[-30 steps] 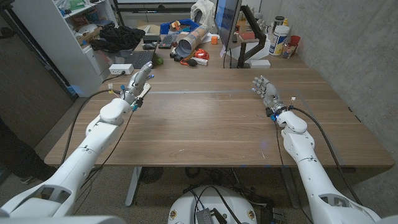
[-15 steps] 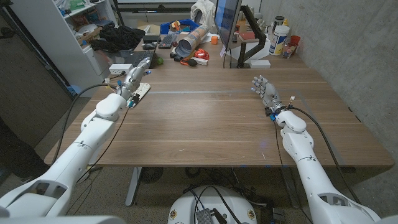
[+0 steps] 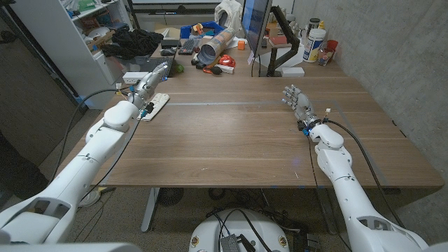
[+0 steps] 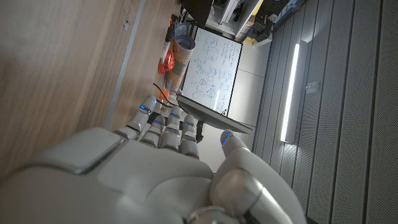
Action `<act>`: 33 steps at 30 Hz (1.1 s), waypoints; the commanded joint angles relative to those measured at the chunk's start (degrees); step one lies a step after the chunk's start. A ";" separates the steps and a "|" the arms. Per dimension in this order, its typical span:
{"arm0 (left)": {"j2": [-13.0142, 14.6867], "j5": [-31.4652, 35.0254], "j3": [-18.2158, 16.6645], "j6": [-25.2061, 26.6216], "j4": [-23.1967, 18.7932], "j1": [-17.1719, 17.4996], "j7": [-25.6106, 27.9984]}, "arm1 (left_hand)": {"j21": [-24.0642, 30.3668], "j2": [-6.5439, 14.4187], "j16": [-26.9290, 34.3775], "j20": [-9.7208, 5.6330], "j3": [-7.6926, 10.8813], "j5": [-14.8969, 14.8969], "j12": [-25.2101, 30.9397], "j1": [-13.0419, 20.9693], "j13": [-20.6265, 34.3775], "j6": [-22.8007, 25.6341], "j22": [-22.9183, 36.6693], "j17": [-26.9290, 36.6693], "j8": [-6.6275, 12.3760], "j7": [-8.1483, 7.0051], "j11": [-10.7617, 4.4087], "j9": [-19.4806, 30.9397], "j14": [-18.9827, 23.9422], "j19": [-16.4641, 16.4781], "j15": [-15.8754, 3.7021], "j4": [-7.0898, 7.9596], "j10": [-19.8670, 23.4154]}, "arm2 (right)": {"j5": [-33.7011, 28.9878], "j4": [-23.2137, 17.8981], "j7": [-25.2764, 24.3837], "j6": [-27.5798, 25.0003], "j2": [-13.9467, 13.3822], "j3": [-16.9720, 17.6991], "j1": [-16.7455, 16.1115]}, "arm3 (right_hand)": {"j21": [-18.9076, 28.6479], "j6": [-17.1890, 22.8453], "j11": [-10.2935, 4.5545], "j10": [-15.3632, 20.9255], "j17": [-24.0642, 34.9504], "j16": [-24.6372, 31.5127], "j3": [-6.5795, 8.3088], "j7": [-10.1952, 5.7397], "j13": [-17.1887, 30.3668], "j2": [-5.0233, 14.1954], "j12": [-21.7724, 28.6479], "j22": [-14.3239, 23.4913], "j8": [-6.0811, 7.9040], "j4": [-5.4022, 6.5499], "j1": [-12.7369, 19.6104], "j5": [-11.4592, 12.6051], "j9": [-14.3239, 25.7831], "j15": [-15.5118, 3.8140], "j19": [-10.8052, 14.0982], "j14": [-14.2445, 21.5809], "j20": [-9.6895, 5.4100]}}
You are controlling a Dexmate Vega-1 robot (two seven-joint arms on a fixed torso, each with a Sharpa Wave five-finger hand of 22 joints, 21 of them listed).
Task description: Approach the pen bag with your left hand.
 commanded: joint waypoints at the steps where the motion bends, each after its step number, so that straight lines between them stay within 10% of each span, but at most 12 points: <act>1: 2.00 2.72 0.75 1.78 -0.40 -1.35 -1.44 | -0.25 0.25 0.23 -1.31 0.28 0.24 0.22 0.69 0.20 0.47 0.11 0.15 -0.07 -0.15 -0.32 0.34 0.20 -0.04 -0.55 -0.26 0.19 | -0.04 -0.02 0.10 0.24 -0.02 -0.18 -0.02 | -0.42 0.38 0.11 0.35 0.14 0.07 -0.19 0.00 0.05 0.98 0.25 0.06 0.42 0.08 0.56 0.29 0.26 0.29 0.01 0.36 -1.07; 33: 8.13 9.63 -0.58 5.48 -4.96 -1.03 0.32 | -0.43 -0.03 0.30 1.13 0.18 0.33 0.38 0.89 0.19 0.99 0.07 0.19 -0.14 -0.77 -0.84 0.34 0.82 0.41 -0.54 -0.29 0.82 | 0.52 -0.84 0.75 0.67 -0.31 -0.17 -0.51 | -0.93 0.45 0.14 0.39 0.12 0.04 -0.26 0.02 0.05 0.96 0.24 0.08 0.43 0.07 0.63 0.29 0.27 0.24 0.21 0.39 -1.02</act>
